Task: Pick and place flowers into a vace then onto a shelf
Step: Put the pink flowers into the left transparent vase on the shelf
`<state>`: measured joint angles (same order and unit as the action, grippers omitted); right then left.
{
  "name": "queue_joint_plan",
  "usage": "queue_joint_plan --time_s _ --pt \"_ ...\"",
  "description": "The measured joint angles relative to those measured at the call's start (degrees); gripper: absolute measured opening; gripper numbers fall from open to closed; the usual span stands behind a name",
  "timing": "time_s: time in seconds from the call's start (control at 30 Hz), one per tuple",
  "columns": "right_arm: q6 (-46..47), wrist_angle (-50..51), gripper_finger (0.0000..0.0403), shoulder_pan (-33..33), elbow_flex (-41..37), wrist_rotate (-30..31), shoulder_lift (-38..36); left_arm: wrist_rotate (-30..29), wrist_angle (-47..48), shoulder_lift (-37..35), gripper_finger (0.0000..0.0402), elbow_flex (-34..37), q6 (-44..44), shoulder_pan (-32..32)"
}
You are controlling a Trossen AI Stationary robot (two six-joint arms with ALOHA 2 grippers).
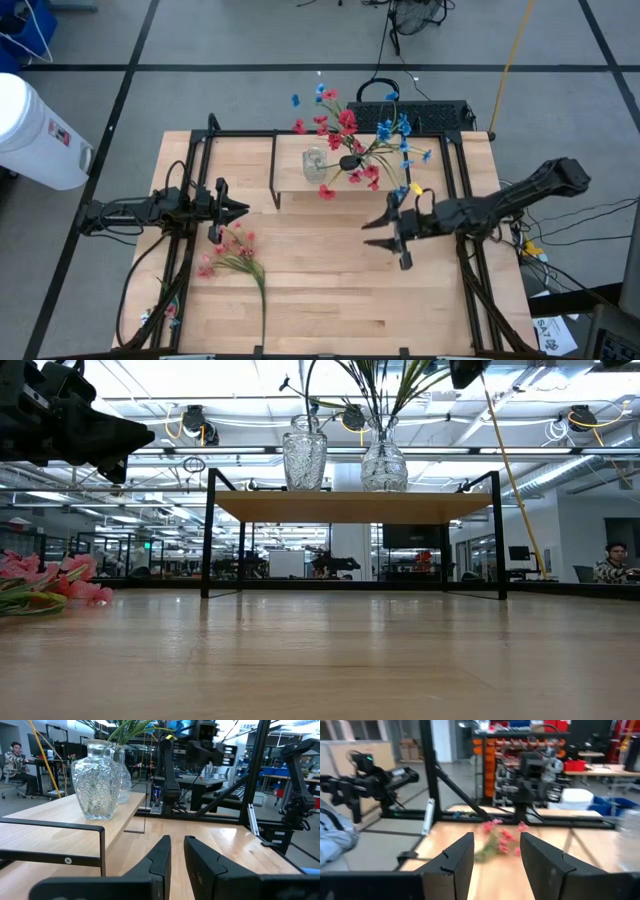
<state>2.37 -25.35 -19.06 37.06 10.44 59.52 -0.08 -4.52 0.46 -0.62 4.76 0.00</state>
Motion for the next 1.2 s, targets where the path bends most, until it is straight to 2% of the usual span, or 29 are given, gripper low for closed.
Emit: queue_joint_plan --time_s 0.17,0.47,0.57,0.67,0.8,0.97,1.1,1.2 --pt "0.7 -10.9 0.0150 -2.5 0.0 0.0 8.5 0.0 0.0 0.0 0.0058 0.0 0.0 0.0" --pt "6.5 -26.1 0.0150 -2.8 0.1 -0.2 23.3 0.0 0.0 0.0 0.0058 0.0 0.0 0.0" --pt "8.5 -30.4 0.0150 -2.8 0.1 -2.2 27.2 0.0 0.0 0.0 0.0058 0.0 0.0 0.0" --pt "11.1 -30.6 0.0150 -2.8 2.1 -3.2 30.3 0.0 0.0 0.0 0.0058 0.0 0.0 0.0" --pt "12.2 -24.8 0.0150 -2.8 7.0 -2.9 35.1 0.0 0.0 0.0 0.0058 0.0 0.0 0.0" --pt "11.1 -18.0 0.0150 -1.3 14.5 2.2 39.7 0.0 0.0 0.0 0.0058 0.0 0.0 0.0" --pt "11.6 -15.8 0.0150 -0.1 17.0 12.4 42.1 0.0 0.0 0.0 0.0058 0.0 0.0 0.0" --pt "16.5 -12.6 0.0150 1.1 17.1 22.5 42.2 0.0 0.0 0.0 0.0058 0.0 0.0 0.0"
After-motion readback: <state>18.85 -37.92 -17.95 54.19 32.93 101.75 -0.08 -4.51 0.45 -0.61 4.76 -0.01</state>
